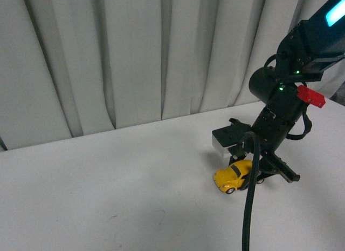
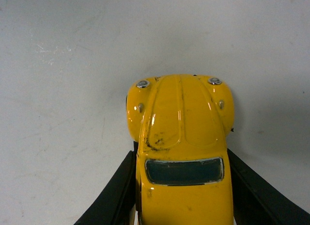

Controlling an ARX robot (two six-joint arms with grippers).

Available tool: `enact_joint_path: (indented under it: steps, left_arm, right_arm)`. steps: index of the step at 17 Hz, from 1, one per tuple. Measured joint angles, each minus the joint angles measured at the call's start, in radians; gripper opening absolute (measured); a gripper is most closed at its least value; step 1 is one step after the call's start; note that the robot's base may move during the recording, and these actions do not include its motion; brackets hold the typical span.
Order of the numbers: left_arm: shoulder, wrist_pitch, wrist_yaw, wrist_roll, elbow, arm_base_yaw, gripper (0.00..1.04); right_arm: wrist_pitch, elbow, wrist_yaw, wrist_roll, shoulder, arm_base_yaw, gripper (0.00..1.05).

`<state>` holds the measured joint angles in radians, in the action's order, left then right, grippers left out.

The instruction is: Wind up and store yellow beetle toy

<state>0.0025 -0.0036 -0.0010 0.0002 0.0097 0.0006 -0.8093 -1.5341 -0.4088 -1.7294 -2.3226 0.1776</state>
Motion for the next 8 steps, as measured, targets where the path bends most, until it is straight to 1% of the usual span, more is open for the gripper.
enact_joint_path:
  steps: [4, 8]
  left_arm:
    - [0.000, 0.000, 0.000, 0.000, 0.000, 0.000, 0.98]
    - [0.000, 0.000, 0.000, 0.000, 0.000, 0.000, 0.98]
  right_arm:
    - [0.005, -0.006, -0.007, 0.000, -0.005, -0.001, 0.45]
    - [0.043, 0.022, -0.039, 0.000, -0.003, -0.003, 0.45]
